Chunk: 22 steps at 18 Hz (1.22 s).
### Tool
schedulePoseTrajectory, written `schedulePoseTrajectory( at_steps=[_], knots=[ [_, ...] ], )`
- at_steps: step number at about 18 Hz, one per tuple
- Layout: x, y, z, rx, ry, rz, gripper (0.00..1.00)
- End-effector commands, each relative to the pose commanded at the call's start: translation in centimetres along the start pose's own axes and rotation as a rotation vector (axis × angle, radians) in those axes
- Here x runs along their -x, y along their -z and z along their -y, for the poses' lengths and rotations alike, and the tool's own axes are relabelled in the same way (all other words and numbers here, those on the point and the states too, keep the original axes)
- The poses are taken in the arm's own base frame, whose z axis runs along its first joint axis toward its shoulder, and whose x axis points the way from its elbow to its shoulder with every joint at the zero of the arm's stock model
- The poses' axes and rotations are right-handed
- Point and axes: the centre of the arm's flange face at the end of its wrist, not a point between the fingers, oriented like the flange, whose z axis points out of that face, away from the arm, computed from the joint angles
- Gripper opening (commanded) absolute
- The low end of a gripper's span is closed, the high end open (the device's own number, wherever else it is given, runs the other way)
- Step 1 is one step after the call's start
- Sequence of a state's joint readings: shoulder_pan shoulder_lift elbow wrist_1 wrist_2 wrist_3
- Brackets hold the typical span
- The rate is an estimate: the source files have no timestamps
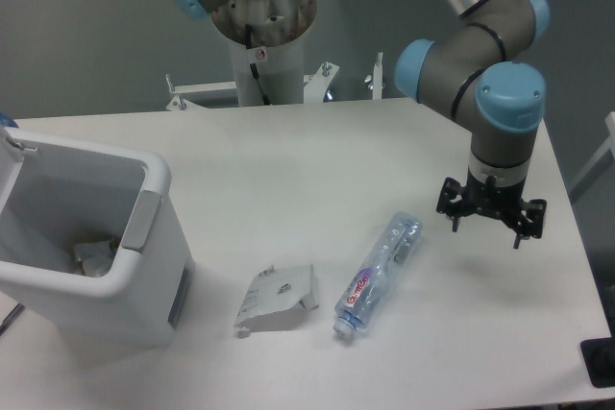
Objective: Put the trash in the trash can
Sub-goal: 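Move the gripper down toward the clear plastic water bottle, then close the gripper on the bottle's cap end and grasp it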
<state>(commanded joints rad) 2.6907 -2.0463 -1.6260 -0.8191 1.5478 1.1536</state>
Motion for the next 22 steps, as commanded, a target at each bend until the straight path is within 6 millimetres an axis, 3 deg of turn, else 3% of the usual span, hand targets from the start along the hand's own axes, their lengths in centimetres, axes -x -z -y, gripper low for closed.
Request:
schedulePoseTrajectory(
  at_steps=[4, 7, 9, 15, 22],
  knots=[
    [-1.7, -2.2, 2.8, 0.004, -0.029, -0.03, 1.0],
    [-1.1, -0.1, 4.9, -0.024, -0.006, 0.005, 1.0],
    [-1.3, 0.2, 6.3, -0.034, 0.008, 0.011, 1.0],
    [-6.3, -2.0, 12.5, -0.033, 0.059, -0.023, 1.0],
    [-9.3, -3.4, 14.6, -0.019, 0.041, -0.05, 1.0]
  ],
)
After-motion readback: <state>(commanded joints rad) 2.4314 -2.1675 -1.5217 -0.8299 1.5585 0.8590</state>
